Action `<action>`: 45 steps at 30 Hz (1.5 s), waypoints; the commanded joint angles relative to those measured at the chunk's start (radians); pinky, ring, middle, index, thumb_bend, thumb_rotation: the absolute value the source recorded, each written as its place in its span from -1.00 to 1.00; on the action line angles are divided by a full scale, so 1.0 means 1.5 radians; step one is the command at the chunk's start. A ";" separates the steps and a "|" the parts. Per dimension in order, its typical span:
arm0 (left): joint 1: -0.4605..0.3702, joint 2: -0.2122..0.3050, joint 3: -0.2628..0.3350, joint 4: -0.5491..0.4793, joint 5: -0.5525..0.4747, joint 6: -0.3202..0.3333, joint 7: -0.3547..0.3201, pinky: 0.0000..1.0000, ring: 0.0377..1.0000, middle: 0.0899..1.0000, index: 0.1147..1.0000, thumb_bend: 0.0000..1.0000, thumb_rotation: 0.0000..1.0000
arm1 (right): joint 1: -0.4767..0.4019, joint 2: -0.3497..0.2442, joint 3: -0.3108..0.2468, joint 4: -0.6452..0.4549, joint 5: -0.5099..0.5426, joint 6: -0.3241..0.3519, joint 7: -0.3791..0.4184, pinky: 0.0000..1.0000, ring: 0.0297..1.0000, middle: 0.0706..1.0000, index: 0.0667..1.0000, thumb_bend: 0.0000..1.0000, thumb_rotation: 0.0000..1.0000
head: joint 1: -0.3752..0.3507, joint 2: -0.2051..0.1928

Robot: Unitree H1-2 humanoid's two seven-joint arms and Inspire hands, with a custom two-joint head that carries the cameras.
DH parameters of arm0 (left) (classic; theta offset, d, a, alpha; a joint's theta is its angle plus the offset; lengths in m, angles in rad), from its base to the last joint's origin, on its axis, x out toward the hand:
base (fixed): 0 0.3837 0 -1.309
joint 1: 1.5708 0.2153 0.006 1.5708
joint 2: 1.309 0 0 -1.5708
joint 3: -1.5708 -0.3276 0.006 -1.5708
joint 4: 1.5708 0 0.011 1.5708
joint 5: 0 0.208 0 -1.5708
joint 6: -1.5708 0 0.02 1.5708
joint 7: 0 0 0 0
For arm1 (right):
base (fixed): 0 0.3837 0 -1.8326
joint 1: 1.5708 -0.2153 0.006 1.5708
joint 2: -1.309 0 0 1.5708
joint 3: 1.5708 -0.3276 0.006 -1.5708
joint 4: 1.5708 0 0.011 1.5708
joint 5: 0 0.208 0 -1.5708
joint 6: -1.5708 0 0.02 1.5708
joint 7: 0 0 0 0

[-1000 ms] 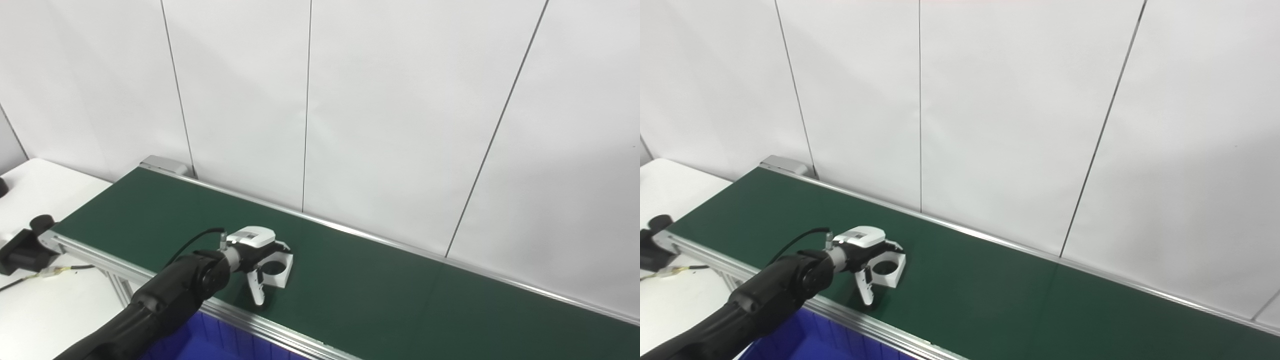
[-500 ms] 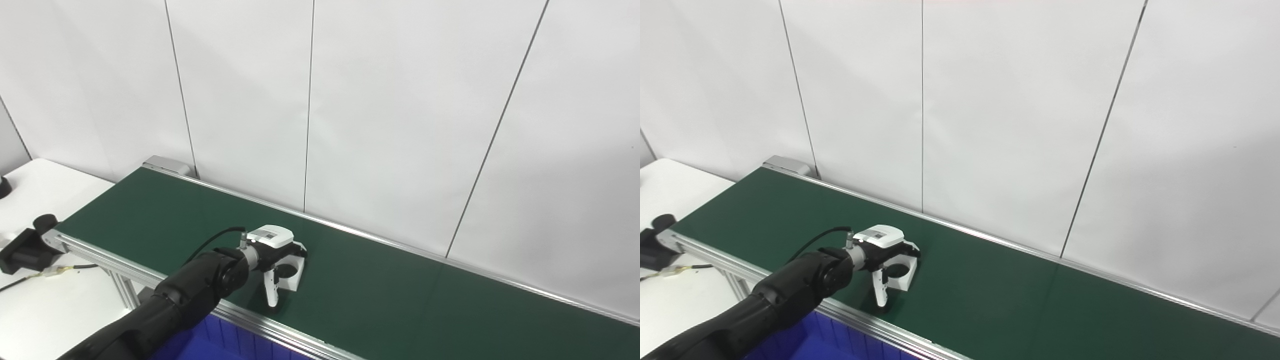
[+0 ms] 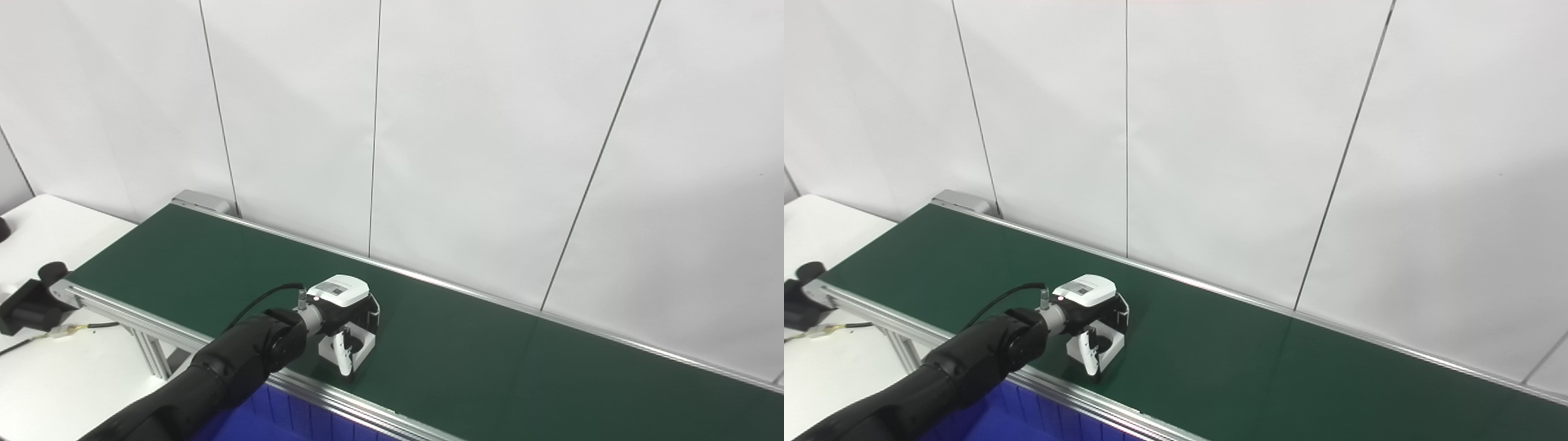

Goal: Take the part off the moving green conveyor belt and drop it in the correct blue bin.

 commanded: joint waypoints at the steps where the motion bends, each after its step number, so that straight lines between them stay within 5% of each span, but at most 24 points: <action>1: -0.009 0.028 0.012 -0.004 0.011 0.013 0.011 0.15 0.05 -0.10 -0.16 0.04 -1.00 | -0.004 0.004 -0.001 -0.021 0.005 -0.039 -0.003 0.23 0.42 0.60 0.85 0.28 -0.04 | -0.001 0.000; 10: 0.015 0.025 0.054 -0.060 -0.036 0.018 -0.020 -0.11 -0.11 -0.14 -0.12 0.02 -1.00 | -0.006 0.003 0.000 -0.019 0.005 -0.039 -0.005 0.23 0.42 0.60 0.84 0.29 -0.02 | -0.005 0.000; 31: 0.201 0.031 0.201 -0.559 -0.127 0.081 -0.132 -0.17 -0.23 -0.17 -0.08 0.00 -1.00 | 0.002 0.002 -0.001 -0.029 0.008 -0.040 -0.001 0.23 0.42 0.60 0.82 0.25 -0.10 | -0.023 0.015; 45: 0.306 0.004 0.213 -0.739 -0.099 0.132 -0.191 -0.31 -0.27 -0.22 -0.08 0.00 -1.00 | 0.007 -0.005 -0.007 -0.041 0.012 -0.039 0.005 0.22 0.41 0.59 0.82 0.30 -0.03 | -0.034 0.044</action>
